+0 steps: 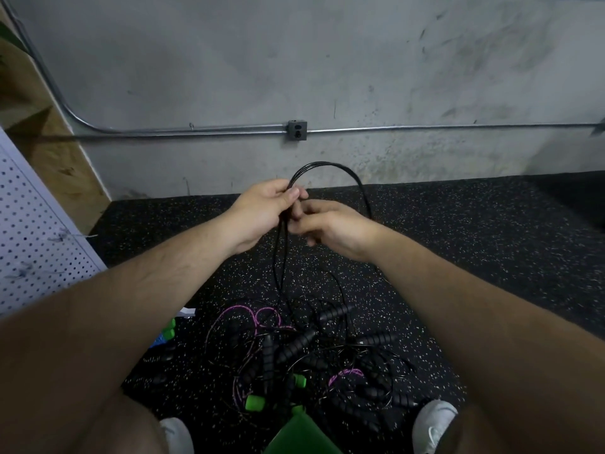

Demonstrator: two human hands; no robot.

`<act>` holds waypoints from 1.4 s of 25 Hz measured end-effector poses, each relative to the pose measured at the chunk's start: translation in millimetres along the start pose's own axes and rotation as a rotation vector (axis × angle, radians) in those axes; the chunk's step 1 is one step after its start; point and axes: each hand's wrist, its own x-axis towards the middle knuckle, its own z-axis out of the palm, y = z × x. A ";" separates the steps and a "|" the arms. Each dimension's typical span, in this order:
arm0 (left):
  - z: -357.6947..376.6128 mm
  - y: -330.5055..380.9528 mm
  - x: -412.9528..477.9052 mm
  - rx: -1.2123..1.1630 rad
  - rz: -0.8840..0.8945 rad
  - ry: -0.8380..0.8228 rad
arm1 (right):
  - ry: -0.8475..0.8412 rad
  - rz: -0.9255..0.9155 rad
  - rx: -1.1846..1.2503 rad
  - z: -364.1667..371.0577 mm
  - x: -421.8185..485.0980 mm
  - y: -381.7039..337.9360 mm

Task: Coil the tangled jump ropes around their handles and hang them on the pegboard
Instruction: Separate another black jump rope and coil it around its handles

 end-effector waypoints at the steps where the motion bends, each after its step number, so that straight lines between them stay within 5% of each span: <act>1: -0.1 1.9 0.0 -0.068 -0.003 -0.002 | -0.023 0.003 0.000 3.8 0.1 2.6; 9: -6.1 8.0 -0.4 -0.343 0.003 0.017 | 0.130 0.097 -0.353 29.4 4.0 13.6; 16: -18.3 -29.3 -10.8 0.115 -0.133 -0.367 | 0.440 -0.125 -0.087 0.3 10.3 -42.1; 20: 1.1 -22.0 3.4 0.026 -0.018 -0.131 | 0.515 -0.139 0.123 -14.0 10.8 -42.6; 22: 7.9 -3.5 11.1 -0.191 0.019 -0.024 | 0.455 0.036 -0.025 -11.7 5.1 -29.1; 24: 12.6 13.4 13.9 -0.353 0.027 -0.004 | 0.189 0.198 -0.337 0.9 -1.4 -9.5; 27: 13.5 28.0 12.7 -0.438 0.025 -0.061 | 0.034 0.151 -0.464 23.1 -2.3 6.2; 31: 1.3 20.3 9.8 -0.198 -0.018 -0.063 | 0.270 -0.056 -0.470 18.5 1.4 -11.9; 35: -9.6 -8.5 -5.6 0.084 -0.097 -0.332 | 0.434 -0.157 -0.310 -2.7 4.7 -42.3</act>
